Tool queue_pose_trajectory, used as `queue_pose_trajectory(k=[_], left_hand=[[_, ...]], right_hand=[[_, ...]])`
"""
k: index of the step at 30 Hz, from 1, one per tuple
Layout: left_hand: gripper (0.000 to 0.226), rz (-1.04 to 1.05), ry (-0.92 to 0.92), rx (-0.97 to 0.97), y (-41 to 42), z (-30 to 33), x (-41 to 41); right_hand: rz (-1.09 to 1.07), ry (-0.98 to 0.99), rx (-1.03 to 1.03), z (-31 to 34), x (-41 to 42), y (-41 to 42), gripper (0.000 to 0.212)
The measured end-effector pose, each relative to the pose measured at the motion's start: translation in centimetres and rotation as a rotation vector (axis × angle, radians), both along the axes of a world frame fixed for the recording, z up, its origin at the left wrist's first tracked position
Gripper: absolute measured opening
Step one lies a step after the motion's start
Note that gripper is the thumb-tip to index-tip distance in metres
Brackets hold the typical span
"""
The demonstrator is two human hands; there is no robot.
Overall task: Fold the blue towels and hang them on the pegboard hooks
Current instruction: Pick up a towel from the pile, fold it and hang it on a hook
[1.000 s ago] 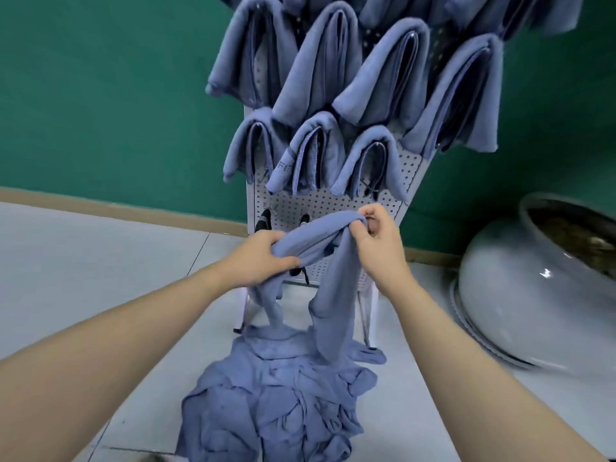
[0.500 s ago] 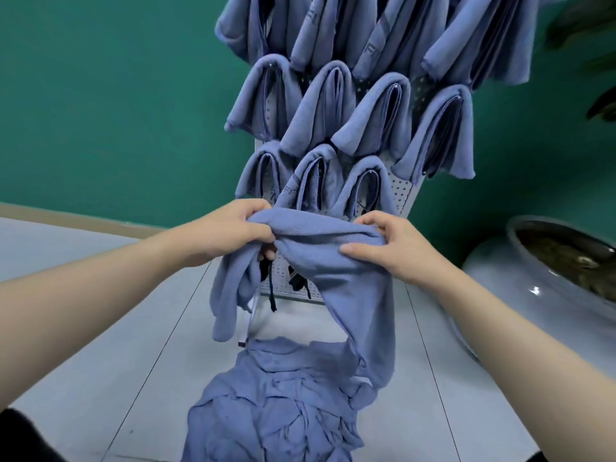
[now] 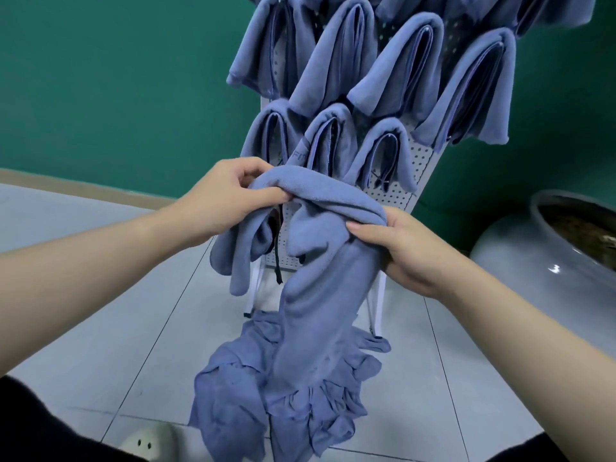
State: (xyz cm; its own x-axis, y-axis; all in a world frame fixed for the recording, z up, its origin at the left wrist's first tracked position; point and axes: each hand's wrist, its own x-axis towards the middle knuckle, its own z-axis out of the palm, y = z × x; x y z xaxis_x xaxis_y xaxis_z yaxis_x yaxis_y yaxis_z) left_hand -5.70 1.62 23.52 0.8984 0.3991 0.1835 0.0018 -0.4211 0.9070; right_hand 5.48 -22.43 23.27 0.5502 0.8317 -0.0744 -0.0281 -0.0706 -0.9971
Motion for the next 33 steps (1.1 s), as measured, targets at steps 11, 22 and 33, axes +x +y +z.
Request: queue_pose_trajectory(k=[11,22,33], left_hand=[[0.023,-0.067,0.216,0.115,-3.1,-3.0,-0.1],[0.063,-0.176,0.242,-0.336,-5.2,-3.5,0.2],[0.022,-0.034,-0.076,-0.449,-6.2,-2.5,0.6]], right_hand=[[-0.156,0.143,0.109,-0.7,-0.6,0.9,0.032],[-0.192,0.23,0.217,-0.3,-0.6,1.0,0.036],[-0.115,0.402,0.193,-0.6,-1.2,2.0,0.055]])
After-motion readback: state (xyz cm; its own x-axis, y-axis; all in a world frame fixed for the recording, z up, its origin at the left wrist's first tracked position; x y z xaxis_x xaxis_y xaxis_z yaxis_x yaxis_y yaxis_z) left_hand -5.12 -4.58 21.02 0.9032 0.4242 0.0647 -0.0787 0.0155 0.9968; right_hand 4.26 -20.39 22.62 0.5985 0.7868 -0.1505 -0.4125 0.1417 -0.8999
